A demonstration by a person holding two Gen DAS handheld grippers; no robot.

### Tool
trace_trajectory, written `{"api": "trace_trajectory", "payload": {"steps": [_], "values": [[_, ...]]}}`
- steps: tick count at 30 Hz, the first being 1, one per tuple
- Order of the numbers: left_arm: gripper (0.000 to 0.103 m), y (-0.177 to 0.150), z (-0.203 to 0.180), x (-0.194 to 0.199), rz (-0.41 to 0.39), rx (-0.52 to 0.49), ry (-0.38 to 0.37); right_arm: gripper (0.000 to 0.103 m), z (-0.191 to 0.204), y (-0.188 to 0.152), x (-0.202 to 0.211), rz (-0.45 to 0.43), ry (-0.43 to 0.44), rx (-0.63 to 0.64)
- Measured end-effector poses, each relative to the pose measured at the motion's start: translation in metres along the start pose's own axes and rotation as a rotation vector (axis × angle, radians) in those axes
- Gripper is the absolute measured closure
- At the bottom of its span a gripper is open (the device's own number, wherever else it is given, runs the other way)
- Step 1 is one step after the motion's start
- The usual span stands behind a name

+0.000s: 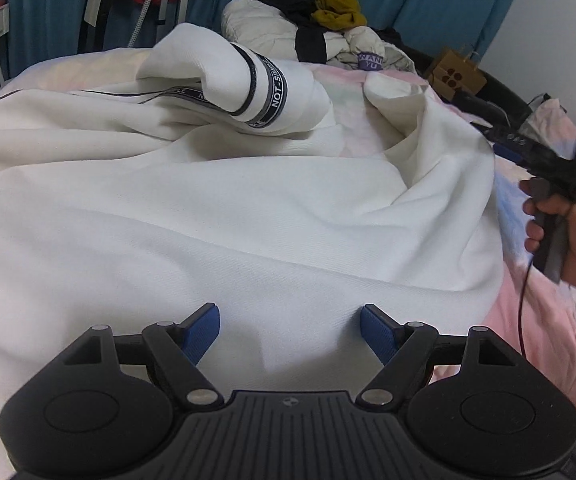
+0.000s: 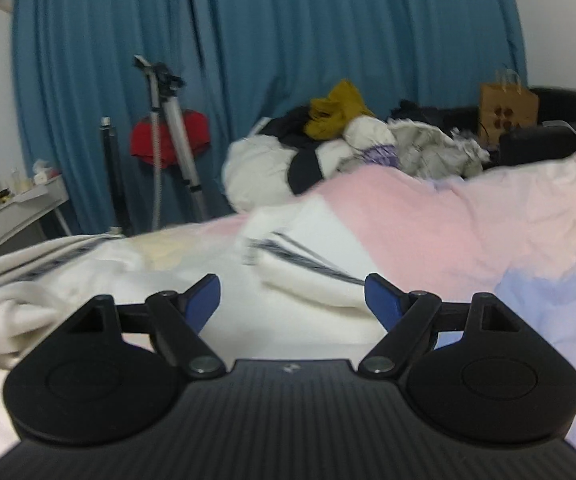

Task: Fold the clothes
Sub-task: 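Grasp a pant leg hem with the right gripper and lift it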

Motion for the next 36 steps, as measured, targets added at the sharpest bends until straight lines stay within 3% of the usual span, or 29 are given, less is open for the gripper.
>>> {"api": "trace_trajectory", "payload": {"steps": [2,7,11,12,14,16,22,25,31,32,33,35,36], "values": [[0.023,0.002,-0.004,-0.015,0.025,-0.016,0.015,0.022,-0.008,-0.005,-0.021,0.042,0.014,0.059],[0.022,0.001,-0.003,-0.024,0.051,-0.044,0.023,0.023,0.002,-0.013,-0.046,0.035,0.083,0.22],[0.021,0.0,-0.005,-0.026,0.058,-0.072,0.026,0.025,-0.011,-0.012,-0.067,0.057,-0.041,0.185],[0.021,0.0,-0.005,-0.025,0.058,-0.072,0.024,0.031,-0.017,-0.013,-0.07,0.062,-0.075,0.174],[0.021,0.0,-0.004,-0.023,0.056,-0.069,0.02,0.033,-0.025,-0.016,-0.075,0.069,-0.129,0.169],[0.021,0.0,-0.003,-0.021,0.054,-0.063,0.017,0.046,-0.032,-0.018,-0.078,0.067,-0.181,0.167],[0.021,-0.001,-0.004,-0.018,0.048,-0.054,0.023,0.046,-0.071,-0.015,-0.066,0.023,-0.221,-0.052],[0.021,-0.001,-0.005,-0.018,0.046,-0.053,0.03,0.041,-0.102,-0.021,-0.06,0.025,-0.173,-0.223],[0.02,-0.002,-0.007,-0.022,0.043,-0.062,0.041,0.043,-0.116,-0.028,-0.068,0.039,-0.014,-0.344],[0.02,-0.002,-0.007,-0.022,0.042,-0.065,0.042,0.048,-0.111,-0.029,-0.072,0.046,-0.015,-0.34],[0.02,-0.002,-0.008,-0.023,0.042,-0.067,0.044,0.065,-0.104,-0.028,-0.076,0.056,-0.034,-0.316],[0.02,-0.002,-0.007,-0.022,0.039,-0.066,0.042,0.085,-0.088,-0.026,-0.083,0.065,-0.083,-0.263],[0.02,-0.001,-0.007,-0.021,0.038,-0.061,0.04,0.09,-0.085,-0.024,-0.079,0.051,-0.098,-0.248]]}}
Point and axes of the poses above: each gripper's, at about its wrist camera, not at the fingertips, and x roughly against the way its jaws point, z to its left, y to its top, the point moved 1 cm from there along -x, roughly the way its jaws point, and after that the axes turned 9 degrees about -y, right-handed, at the moved point
